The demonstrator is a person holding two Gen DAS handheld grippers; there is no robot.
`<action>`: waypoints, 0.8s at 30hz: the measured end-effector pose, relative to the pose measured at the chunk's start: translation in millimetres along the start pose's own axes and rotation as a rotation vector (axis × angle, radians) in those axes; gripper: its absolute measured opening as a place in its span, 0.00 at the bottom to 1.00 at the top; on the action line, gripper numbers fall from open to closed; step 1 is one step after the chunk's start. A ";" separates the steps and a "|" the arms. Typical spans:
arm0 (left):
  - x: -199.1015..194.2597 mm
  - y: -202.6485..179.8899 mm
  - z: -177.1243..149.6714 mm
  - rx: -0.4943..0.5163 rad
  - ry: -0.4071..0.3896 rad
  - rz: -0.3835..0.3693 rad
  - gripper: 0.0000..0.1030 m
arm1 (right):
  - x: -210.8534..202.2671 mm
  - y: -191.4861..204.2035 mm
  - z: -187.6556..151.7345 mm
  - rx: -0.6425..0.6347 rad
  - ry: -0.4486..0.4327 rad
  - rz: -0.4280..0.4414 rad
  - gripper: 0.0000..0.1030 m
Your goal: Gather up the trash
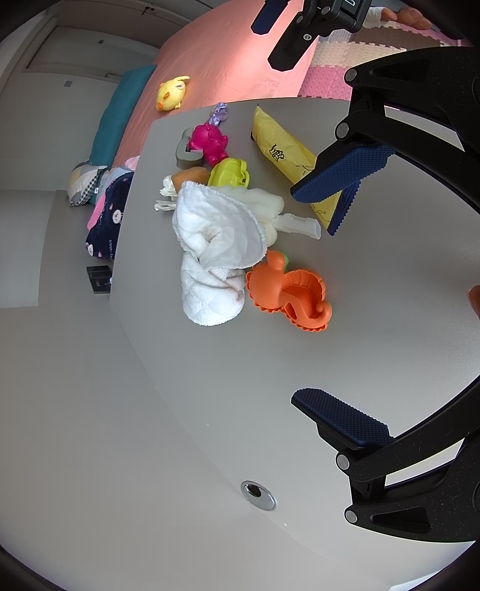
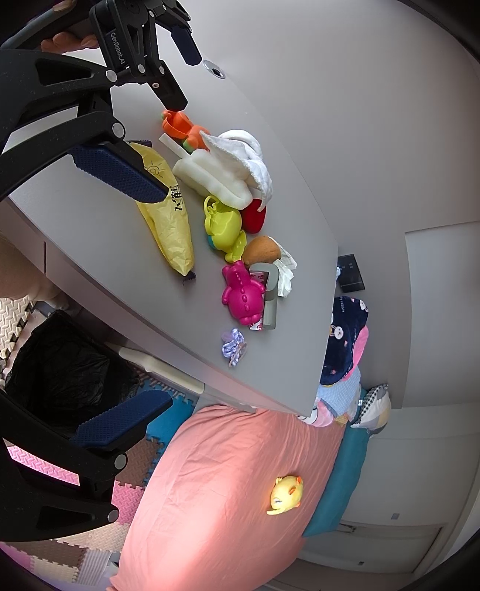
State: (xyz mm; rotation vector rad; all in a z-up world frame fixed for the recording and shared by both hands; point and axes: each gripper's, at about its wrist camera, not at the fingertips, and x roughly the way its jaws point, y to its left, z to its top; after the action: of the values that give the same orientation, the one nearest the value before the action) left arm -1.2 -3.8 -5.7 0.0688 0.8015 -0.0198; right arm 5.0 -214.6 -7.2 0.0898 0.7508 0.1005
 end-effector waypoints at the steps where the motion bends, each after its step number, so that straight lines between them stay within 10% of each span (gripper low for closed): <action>1: 0.4 -0.7 -0.2 0.000 0.000 0.001 0.94 | 0.0 0.0 -0.1 0.000 0.000 0.001 0.98; 24: 4.3 -1.5 -3.8 -0.002 0.012 0.000 0.94 | -1.3 1.7 -3.3 -0.014 0.001 0.003 0.98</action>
State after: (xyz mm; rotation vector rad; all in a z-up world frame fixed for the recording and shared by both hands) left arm -1.0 -5.0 -11.5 0.0672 0.8137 -0.0183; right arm 1.7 -213.0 -8.5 0.0779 0.7512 0.1088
